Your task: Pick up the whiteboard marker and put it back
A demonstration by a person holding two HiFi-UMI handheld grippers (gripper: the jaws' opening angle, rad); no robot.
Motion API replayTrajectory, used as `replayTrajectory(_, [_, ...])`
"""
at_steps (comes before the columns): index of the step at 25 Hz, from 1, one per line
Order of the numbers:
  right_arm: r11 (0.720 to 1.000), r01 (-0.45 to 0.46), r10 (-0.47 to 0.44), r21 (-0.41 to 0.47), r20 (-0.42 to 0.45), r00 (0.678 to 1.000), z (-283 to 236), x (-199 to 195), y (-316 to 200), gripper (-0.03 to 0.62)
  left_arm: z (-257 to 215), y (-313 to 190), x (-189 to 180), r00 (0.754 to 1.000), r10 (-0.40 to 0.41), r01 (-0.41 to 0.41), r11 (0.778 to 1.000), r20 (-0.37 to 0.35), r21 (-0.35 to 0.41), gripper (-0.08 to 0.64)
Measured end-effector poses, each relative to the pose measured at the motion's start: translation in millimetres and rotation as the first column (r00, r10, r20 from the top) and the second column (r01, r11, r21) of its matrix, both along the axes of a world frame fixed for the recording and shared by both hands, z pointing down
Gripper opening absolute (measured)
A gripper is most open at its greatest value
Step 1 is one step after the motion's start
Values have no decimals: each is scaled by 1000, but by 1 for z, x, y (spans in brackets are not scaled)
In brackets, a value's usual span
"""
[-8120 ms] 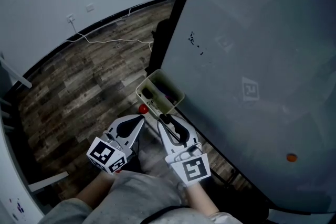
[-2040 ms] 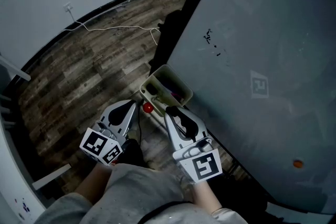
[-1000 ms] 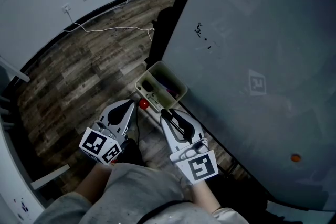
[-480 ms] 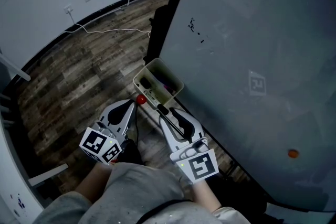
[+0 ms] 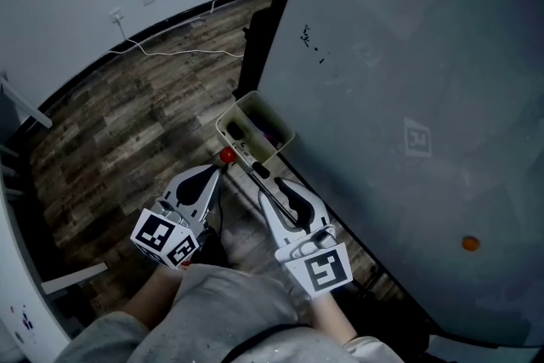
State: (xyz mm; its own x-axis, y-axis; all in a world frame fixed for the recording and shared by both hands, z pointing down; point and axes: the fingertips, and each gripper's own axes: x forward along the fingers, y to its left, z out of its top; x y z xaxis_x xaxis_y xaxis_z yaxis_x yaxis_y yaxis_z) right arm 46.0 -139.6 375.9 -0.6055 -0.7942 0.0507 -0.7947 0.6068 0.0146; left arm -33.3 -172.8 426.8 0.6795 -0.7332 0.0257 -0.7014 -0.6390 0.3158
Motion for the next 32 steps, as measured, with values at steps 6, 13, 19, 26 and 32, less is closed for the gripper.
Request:
replayTrajectory(6, [1000, 20, -20, 4, -6, 1000, 0, -3, 9, 106, -3, 10, 1, 1000, -9, 9, 1000, -3, 6, 15])
replayTrajectory(13, [999, 37, -37, 5, -14, 999, 1, -7, 17, 66, -6, 19, 2, 1000, -13, 13, 1000, -6, 14, 15])
replayTrajectory(19, [999, 49, -48, 5, -18, 999, 2, -11, 24, 48, -8, 27, 1, 1000, -16, 16, 1000, -7, 20, 15])
replayTrajectory(26, [998, 66, -66, 2, -39, 997, 4, -18, 32, 31, -10, 37, -1, 1000, -20, 21, 1000, -9, 22, 15])
replayTrajectory(32, [997, 81, -81, -1, -50, 995, 6, -24, 39, 23, -11, 47, -6, 999, -30, 31, 999, -12, 24, 15])
